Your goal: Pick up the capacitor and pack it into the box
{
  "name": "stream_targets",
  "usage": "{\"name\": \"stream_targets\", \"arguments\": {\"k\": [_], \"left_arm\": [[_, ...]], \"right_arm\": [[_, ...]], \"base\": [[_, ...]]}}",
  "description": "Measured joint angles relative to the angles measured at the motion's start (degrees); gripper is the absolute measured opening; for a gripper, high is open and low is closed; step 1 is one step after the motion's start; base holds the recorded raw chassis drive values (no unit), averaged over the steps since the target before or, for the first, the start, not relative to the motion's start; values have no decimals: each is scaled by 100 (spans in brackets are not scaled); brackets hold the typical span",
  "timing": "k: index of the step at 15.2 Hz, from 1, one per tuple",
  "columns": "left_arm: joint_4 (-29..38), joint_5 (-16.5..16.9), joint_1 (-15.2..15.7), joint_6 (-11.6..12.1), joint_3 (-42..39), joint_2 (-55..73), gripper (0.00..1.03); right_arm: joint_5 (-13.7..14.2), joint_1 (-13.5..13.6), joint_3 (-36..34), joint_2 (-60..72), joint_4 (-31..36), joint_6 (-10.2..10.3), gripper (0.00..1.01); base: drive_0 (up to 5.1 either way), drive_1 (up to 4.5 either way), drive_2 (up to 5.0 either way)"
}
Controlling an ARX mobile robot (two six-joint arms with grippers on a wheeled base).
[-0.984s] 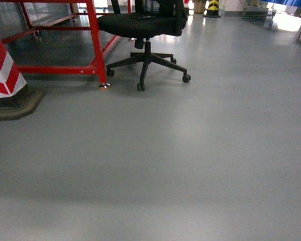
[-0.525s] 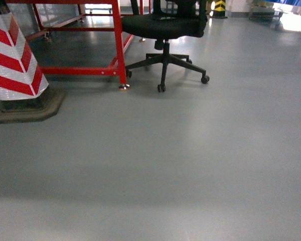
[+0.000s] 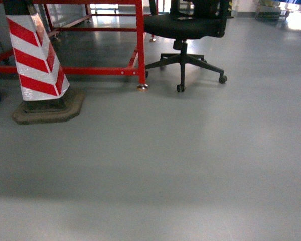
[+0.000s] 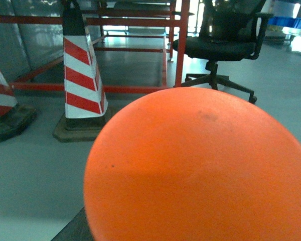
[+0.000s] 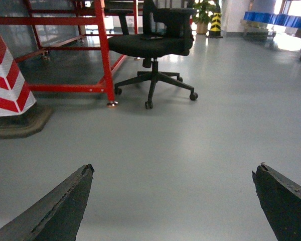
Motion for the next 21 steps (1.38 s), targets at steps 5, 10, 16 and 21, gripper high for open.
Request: {"name": "stream_targets", "arguments": {"k": [5, 10, 16, 21], "left_arm": [[-26, -4, 0, 0, 0, 0, 44], [-20, -9, 0, 0, 0, 0, 44], [-26, -9, 0, 0, 0, 0, 44], [2, -7, 0, 0, 0, 0, 44]], "right_arm": [[0, 0, 0, 0, 15, 0, 98], [0, 0, 0, 0, 17, 0, 98], [0, 0, 0, 0, 11, 0, 98], [2, 0, 0, 0, 11, 0, 98]], "base": [[-499, 247, 247], [-504, 241, 241], [-500, 245, 245], [-501, 245, 245]]}}
